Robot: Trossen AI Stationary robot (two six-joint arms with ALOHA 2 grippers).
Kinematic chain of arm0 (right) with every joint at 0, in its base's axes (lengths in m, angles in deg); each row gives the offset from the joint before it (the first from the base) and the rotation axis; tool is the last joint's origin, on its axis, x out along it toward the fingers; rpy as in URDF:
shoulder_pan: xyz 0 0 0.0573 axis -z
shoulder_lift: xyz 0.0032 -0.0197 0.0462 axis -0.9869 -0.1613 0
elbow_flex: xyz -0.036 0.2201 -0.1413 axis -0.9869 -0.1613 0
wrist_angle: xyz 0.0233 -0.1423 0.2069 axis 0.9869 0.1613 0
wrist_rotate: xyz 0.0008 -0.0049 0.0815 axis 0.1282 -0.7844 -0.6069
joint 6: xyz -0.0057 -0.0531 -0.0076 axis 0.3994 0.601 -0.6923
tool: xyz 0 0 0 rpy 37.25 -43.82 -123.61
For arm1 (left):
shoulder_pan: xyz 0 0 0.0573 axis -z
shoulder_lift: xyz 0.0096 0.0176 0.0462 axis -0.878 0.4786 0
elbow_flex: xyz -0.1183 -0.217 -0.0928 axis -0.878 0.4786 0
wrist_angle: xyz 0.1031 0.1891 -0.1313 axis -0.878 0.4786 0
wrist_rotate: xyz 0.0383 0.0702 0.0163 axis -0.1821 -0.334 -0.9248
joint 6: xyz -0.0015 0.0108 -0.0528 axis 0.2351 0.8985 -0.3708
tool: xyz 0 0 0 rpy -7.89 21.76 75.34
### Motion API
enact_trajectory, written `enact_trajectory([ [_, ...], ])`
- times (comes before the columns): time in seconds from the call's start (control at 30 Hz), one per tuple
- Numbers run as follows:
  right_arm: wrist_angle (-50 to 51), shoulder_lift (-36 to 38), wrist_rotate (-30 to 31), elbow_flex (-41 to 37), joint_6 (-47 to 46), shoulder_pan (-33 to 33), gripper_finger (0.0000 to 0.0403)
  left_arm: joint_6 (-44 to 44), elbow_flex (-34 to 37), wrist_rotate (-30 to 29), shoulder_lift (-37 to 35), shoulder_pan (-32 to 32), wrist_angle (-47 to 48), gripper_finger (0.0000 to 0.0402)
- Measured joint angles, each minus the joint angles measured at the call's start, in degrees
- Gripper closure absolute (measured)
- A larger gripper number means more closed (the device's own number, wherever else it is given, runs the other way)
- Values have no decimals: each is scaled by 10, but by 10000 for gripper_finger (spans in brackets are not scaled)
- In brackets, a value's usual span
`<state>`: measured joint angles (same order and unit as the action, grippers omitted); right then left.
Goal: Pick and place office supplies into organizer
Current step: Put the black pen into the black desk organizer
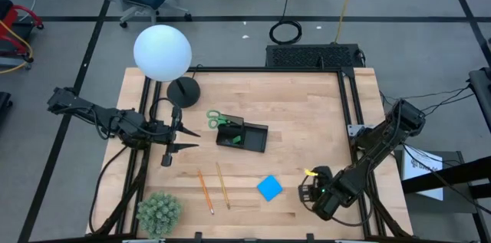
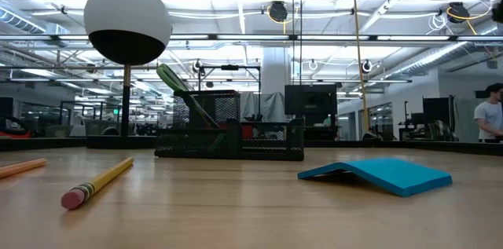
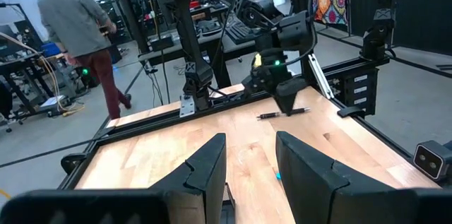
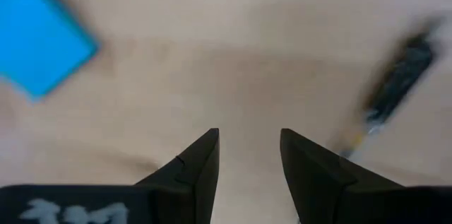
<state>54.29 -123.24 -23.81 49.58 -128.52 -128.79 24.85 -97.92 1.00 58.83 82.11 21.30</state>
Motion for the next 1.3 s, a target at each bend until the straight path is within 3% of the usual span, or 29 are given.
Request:
enact_trajectory([
  [0.17, 4, -5, -2, -2, -76, -27, 264, -2, 0, 0, 0, 0, 0, 270],
  [0.33, 16, -15, -17, -2, -76, -18, 264, -2, 0, 0, 0, 0, -1, 270],
  [0.73, 91, -14, -116, -2, -80, -15, 264, -2, 0, 0, 0, 0, 0, 270],
  [0.93, 113, -14, -118, -2, -84, -23, 264, -2, 0, 0, 0, 0, 0, 270],
  [1.07, 76, -14, -106, -18, -82, -22, 264, 1, 0, -1, 0, 0, 0, 270],
  [1.3, -82, -9, -102, -108, -83, -20, 264, 0, 0, -1, 0, 0, 0, 270],
])
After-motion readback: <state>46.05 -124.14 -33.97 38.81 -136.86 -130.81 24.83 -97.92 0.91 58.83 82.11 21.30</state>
